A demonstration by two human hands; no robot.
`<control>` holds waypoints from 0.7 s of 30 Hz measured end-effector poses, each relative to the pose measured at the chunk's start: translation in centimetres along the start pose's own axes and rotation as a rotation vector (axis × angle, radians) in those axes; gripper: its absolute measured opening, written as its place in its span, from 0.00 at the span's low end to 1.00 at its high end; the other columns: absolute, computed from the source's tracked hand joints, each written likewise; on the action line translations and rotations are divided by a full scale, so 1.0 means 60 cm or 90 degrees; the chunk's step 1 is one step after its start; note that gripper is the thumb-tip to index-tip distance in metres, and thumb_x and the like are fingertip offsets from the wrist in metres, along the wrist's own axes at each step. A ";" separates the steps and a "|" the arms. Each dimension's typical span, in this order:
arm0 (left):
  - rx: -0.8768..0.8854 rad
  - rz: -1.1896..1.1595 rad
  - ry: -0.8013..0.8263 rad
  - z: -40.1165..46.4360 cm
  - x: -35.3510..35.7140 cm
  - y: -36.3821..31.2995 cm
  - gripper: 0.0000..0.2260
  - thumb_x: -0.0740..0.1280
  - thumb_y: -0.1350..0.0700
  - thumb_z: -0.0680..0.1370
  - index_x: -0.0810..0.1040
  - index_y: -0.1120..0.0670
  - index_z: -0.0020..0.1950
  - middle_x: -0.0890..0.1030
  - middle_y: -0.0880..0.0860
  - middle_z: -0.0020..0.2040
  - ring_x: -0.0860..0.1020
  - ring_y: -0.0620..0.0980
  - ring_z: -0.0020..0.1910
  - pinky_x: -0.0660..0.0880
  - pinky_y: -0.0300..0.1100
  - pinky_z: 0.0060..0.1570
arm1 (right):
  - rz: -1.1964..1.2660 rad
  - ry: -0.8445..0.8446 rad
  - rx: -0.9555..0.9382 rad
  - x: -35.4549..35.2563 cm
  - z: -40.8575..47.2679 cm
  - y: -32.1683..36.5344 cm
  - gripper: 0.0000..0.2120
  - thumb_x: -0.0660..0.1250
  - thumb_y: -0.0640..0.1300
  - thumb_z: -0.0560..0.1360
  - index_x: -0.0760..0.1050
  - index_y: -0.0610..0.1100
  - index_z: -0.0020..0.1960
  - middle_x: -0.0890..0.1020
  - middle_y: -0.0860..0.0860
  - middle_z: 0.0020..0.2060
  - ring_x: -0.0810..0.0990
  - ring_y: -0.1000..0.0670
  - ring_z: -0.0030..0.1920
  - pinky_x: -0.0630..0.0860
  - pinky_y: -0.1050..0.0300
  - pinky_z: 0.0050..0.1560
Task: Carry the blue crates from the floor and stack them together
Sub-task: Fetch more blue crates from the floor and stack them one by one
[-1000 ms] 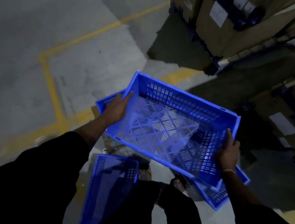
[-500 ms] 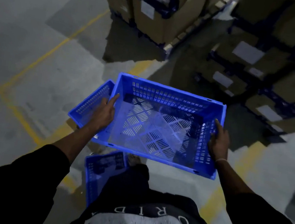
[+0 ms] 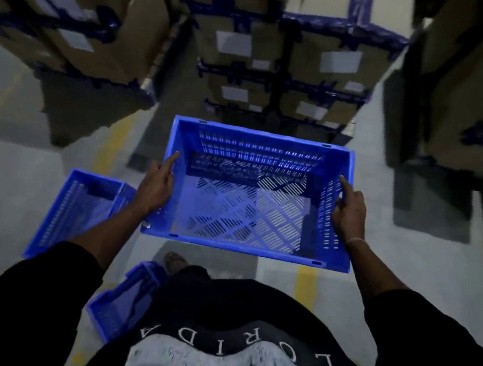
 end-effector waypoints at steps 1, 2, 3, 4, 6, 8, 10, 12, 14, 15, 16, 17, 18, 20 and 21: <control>0.023 -0.004 0.013 0.012 0.012 -0.036 0.26 0.58 0.60 0.83 0.59 0.45 0.81 0.70 0.64 0.60 0.75 0.64 0.48 0.71 0.49 0.45 | 0.003 -0.015 0.021 -0.024 -0.009 -0.029 0.28 0.59 0.33 0.78 0.65 0.50 0.76 0.72 0.39 0.50 0.74 0.39 0.45 0.65 0.57 0.46; 0.042 -0.011 0.025 0.023 0.026 -0.069 0.26 0.58 0.59 0.83 0.59 0.45 0.81 0.71 0.63 0.61 0.75 0.63 0.49 0.71 0.48 0.46 | 0.005 -0.031 0.039 -0.047 -0.018 -0.058 0.28 0.59 0.33 0.78 0.66 0.50 0.76 0.72 0.39 0.50 0.74 0.38 0.45 0.66 0.56 0.46; 0.052 -0.018 0.040 0.035 0.040 -0.099 0.26 0.58 0.59 0.83 0.59 0.44 0.81 0.70 0.62 0.61 0.75 0.61 0.49 0.72 0.48 0.48 | 0.007 -0.047 0.060 -0.069 -0.028 -0.087 0.28 0.59 0.33 0.78 0.66 0.50 0.76 0.72 0.38 0.50 0.74 0.38 0.46 0.67 0.55 0.47; 0.063 -0.023 0.058 0.047 0.055 -0.130 0.26 0.58 0.58 0.83 0.60 0.43 0.81 0.70 0.60 0.60 0.75 0.59 0.49 0.73 0.50 0.50 | 0.010 -0.064 0.082 -0.091 -0.038 -0.116 0.28 0.59 0.32 0.77 0.67 0.50 0.75 0.73 0.38 0.50 0.75 0.37 0.46 0.68 0.54 0.48; 0.107 -0.033 0.077 0.072 0.082 -0.196 0.26 0.60 0.59 0.82 0.62 0.45 0.80 0.70 0.60 0.56 0.74 0.60 0.48 0.75 0.52 0.52 | 0.013 -0.094 0.123 -0.131 -0.062 -0.169 0.28 0.60 0.33 0.77 0.67 0.50 0.75 0.74 0.36 0.52 0.75 0.36 0.49 0.70 0.51 0.52; 0.168 -0.031 0.090 0.094 0.107 -0.264 0.26 0.62 0.61 0.81 0.65 0.49 0.79 0.72 0.60 0.52 0.74 0.61 0.50 0.72 0.48 0.53 | 0.023 -0.126 0.164 -0.167 -0.091 -0.215 0.28 0.60 0.33 0.77 0.67 0.49 0.75 0.74 0.36 0.52 0.76 0.35 0.50 0.72 0.48 0.54; 0.223 -0.020 0.115 0.113 0.131 -0.332 0.26 0.63 0.61 0.81 0.65 0.49 0.79 0.71 0.58 0.52 0.74 0.60 0.52 0.68 0.43 0.52 | 0.032 -0.158 0.202 -0.201 -0.117 -0.255 0.27 0.61 0.34 0.78 0.67 0.49 0.75 0.73 0.37 0.51 0.76 0.35 0.49 0.73 0.46 0.55; 0.256 -0.025 0.128 0.132 0.151 -0.384 0.26 0.63 0.60 0.81 0.65 0.48 0.79 0.71 0.57 0.52 0.73 0.58 0.52 0.68 0.42 0.52 | 0.038 -0.182 0.233 -0.226 -0.137 -0.282 0.26 0.61 0.35 0.78 0.67 0.50 0.75 0.73 0.38 0.51 0.77 0.35 0.50 0.74 0.45 0.55; 0.299 -0.025 0.154 0.153 0.180 -0.449 0.26 0.64 0.60 0.81 0.65 0.47 0.79 0.70 0.56 0.52 0.74 0.56 0.50 0.69 0.42 0.53 | 0.044 -0.218 0.278 -0.255 -0.157 -0.316 0.25 0.61 0.35 0.79 0.67 0.50 0.75 0.72 0.38 0.52 0.77 0.36 0.50 0.73 0.47 0.55; 0.317 -0.025 0.168 0.166 0.195 -0.481 0.27 0.64 0.59 0.81 0.65 0.47 0.79 0.70 0.55 0.51 0.73 0.55 0.48 0.69 0.43 0.53 | 0.045 -0.231 0.301 -0.267 -0.168 -0.332 0.25 0.60 0.36 0.79 0.67 0.49 0.75 0.72 0.38 0.52 0.76 0.36 0.50 0.73 0.48 0.55; 0.332 -0.028 0.181 0.181 0.212 -0.514 0.27 0.64 0.59 0.81 0.66 0.47 0.79 0.70 0.55 0.50 0.73 0.53 0.47 0.70 0.44 0.53 | 0.045 -0.243 0.321 -0.279 -0.177 -0.348 0.25 0.60 0.36 0.80 0.67 0.49 0.75 0.72 0.38 0.52 0.76 0.36 0.50 0.73 0.49 0.54; 0.348 -0.030 0.195 0.195 0.229 -0.547 0.27 0.64 0.59 0.81 0.66 0.47 0.79 0.70 0.56 0.50 0.73 0.53 0.46 0.70 0.44 0.53 | 0.046 -0.255 0.338 -0.291 -0.182 -0.364 0.25 0.60 0.36 0.80 0.66 0.49 0.75 0.72 0.38 0.52 0.76 0.36 0.49 0.73 0.49 0.54; 0.367 -0.030 0.210 0.210 0.249 -0.580 0.27 0.65 0.59 0.81 0.66 0.47 0.79 0.70 0.56 0.50 0.73 0.54 0.47 0.70 0.44 0.53 | 0.046 -0.266 0.354 -0.301 -0.186 -0.381 0.25 0.60 0.36 0.80 0.66 0.49 0.75 0.72 0.38 0.52 0.76 0.36 0.49 0.72 0.49 0.53; 0.411 -0.025 0.241 0.240 0.290 -0.648 0.27 0.65 0.59 0.80 0.66 0.46 0.79 0.70 0.56 0.49 0.75 0.57 0.48 0.72 0.46 0.55 | 0.053 -0.285 0.395 -0.319 -0.190 -0.413 0.25 0.60 0.36 0.80 0.66 0.49 0.76 0.72 0.38 0.52 0.76 0.36 0.49 0.71 0.50 0.52; 0.431 -0.019 0.257 0.257 0.313 -0.686 0.28 0.66 0.59 0.80 0.65 0.45 0.79 0.70 0.56 0.48 0.75 0.58 0.48 0.72 0.47 0.55 | 0.055 -0.294 0.417 -0.328 -0.191 -0.428 0.25 0.60 0.36 0.80 0.66 0.49 0.76 0.72 0.38 0.52 0.76 0.37 0.49 0.70 0.52 0.51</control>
Point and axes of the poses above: each hand's wrist, its own z-axis towards the middle knuckle, its own x-axis out of the palm, y = z × x, the point moved 7 cm from there along z, towards the middle knuckle
